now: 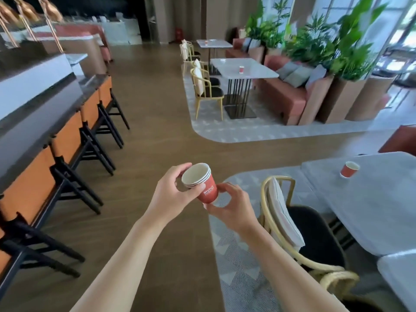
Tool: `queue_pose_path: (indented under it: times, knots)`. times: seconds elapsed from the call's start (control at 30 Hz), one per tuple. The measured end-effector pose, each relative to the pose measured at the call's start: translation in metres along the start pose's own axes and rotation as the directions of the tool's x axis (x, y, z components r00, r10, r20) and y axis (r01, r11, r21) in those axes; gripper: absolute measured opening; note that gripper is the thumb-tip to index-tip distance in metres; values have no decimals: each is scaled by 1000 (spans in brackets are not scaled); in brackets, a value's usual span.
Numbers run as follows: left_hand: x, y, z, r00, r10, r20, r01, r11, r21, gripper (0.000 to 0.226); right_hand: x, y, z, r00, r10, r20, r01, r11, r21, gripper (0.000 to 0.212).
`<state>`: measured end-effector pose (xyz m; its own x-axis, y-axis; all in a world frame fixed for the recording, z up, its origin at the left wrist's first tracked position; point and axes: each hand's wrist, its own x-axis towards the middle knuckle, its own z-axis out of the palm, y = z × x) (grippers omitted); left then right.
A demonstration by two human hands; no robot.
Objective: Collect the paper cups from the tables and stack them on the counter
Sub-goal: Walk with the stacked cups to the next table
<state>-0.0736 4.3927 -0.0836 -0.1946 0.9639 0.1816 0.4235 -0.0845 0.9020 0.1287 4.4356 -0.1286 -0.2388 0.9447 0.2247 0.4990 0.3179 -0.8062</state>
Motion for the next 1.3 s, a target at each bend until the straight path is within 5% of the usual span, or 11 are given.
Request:
queue_pose_path:
  times: [0.37, 0.8, 1.3]
  knots:
    - [55, -46, -87, 996, -3, 91, 12, 995, -94, 66, 50, -57, 69, 999, 46, 3, -45, 994, -101, 39]
    - [70, -91, -131, 996, -89, -13, 80, 937, -339, 55, 92, -81, 126, 997, -12, 76, 23, 988, -152, 35]
    - [219, -64, -80, 998, -16, -65, 4, 982, -187, 49, 241, -28, 88, 995, -94, 43, 95, 995, -40, 36]
